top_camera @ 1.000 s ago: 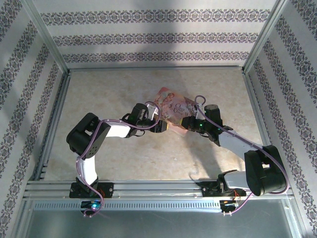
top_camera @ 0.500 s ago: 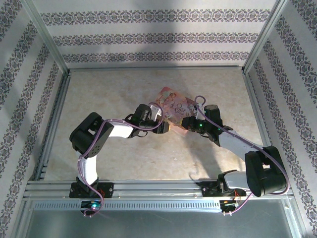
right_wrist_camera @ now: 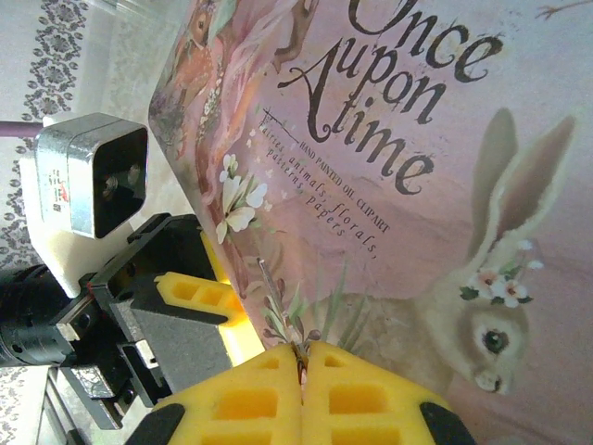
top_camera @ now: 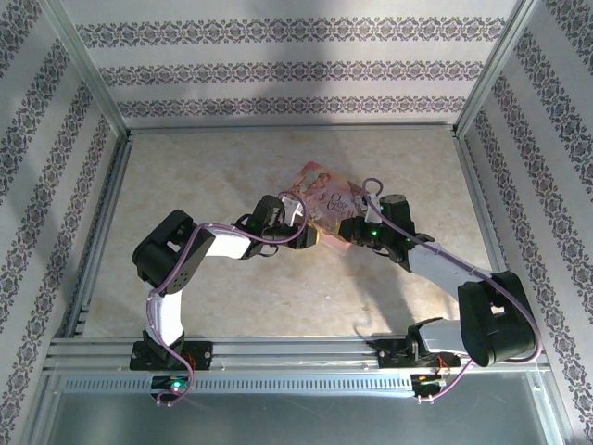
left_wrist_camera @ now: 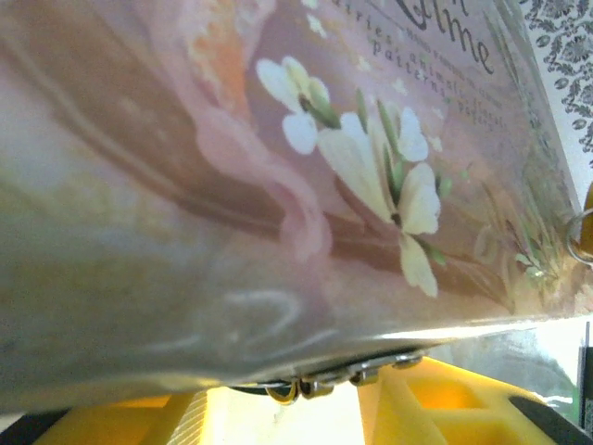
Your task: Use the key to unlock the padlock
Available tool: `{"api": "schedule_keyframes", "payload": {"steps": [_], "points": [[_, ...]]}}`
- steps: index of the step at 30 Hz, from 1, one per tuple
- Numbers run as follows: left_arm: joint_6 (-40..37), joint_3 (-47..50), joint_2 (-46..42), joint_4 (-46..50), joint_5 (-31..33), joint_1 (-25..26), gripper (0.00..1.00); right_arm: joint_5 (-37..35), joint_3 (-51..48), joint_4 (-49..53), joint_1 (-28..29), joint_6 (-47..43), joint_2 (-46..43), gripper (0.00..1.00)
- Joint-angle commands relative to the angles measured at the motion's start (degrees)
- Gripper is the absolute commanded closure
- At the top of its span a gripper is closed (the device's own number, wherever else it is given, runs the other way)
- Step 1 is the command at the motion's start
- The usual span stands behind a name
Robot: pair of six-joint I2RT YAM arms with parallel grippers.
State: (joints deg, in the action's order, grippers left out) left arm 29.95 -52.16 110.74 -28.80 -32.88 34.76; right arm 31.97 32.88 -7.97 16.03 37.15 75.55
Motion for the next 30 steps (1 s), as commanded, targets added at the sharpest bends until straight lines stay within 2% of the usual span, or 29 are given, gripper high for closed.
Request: {"api": "schedule_keyframes", "payload": {"steps": [1,9,15,24,30], "points": [[1.48,-0.7,0.73,-5.01,0.69,0.96,0.62,-1.38,-0.37,5.24,1.34,-1.02,1.95,1.0],[3.95,0.28,0.32,-7.13,2.56,1.34,0.7,-0.9,0.79,6.06,1.55,-1.54,1.75,1.0],[5.0,2.21,-1.86,-7.65,3.95,1.91,0.76,-0.14,3.41,8.63,1.55,-2.92,-1.69,1.0],[7.13,3.69,-7.33,-2.37,2.85,2.94,0.78,-5.35,-1.11,15.36,3.14,-10.48,-15.85,1.0],[9.09,3.31,-10.01,3.29,-0.6,3.12,0.79,-12.42,-6.05,18.7,9.67,-15.54,-25.44,1.0]]}}
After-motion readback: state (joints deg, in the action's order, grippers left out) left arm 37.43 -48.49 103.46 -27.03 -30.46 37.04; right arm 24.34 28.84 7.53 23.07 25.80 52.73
